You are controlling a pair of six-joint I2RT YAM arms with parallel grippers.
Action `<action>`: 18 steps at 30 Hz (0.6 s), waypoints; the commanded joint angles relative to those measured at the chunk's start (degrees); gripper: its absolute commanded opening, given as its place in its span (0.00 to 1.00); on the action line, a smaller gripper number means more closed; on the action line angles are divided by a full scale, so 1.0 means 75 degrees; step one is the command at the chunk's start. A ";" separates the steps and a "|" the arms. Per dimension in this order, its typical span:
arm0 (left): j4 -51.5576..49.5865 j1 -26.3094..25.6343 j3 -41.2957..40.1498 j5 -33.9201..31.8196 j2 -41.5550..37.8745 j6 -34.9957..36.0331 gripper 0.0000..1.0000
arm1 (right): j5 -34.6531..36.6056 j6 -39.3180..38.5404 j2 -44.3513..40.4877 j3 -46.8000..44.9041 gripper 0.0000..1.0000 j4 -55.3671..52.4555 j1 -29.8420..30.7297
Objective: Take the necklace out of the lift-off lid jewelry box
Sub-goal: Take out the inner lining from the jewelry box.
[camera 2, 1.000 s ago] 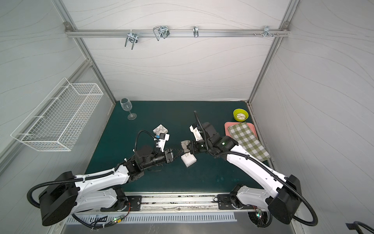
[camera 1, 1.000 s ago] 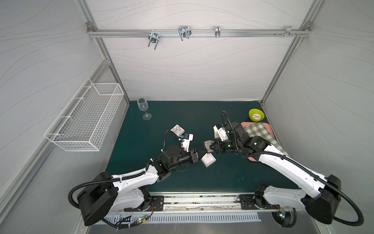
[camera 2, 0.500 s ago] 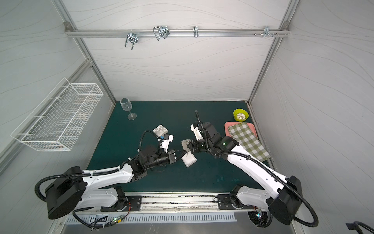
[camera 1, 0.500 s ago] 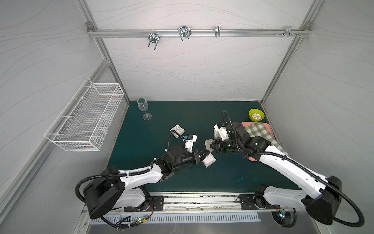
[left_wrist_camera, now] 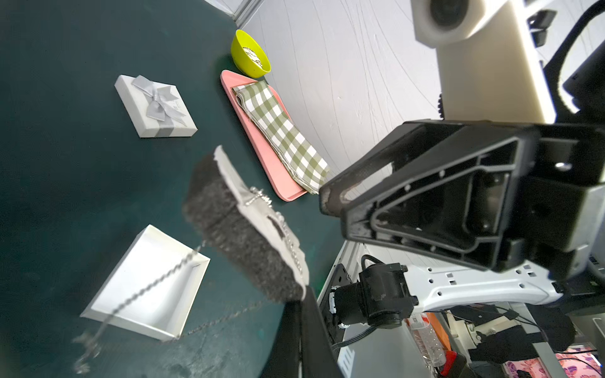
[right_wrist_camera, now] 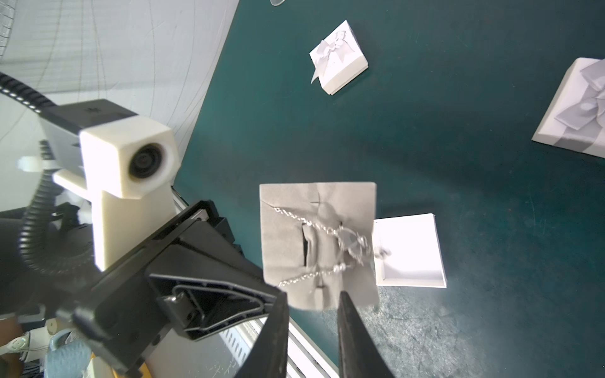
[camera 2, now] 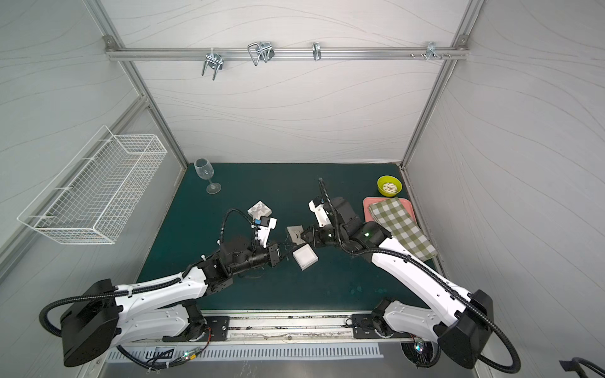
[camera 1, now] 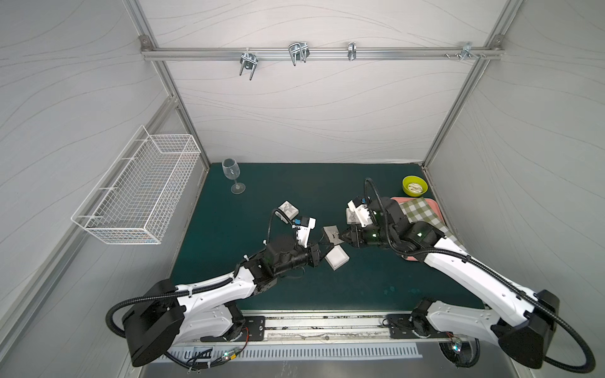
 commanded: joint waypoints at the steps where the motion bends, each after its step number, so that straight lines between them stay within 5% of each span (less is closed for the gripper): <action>1: -0.0294 -0.0026 0.0357 -0.0193 -0.0238 0.0578 0.00 | -0.0213 0.0108 -0.0319 0.0201 0.25 0.0048 -0.0043; 8: -0.1643 -0.0026 0.0671 -0.0163 -0.0680 0.1840 0.00 | 0.0066 -0.0047 -0.0780 0.0179 0.23 -0.0200 -0.0196; 13: -0.3249 -0.0026 0.1217 -0.0176 -0.1141 0.3300 0.00 | -0.0258 -0.0187 -0.1284 -0.0143 0.43 -0.0092 -0.0700; 18: -0.3953 -0.0026 0.1458 0.0041 -0.1621 0.4574 0.00 | -0.1526 -0.0547 -0.1584 -0.0514 0.52 0.0798 -0.0863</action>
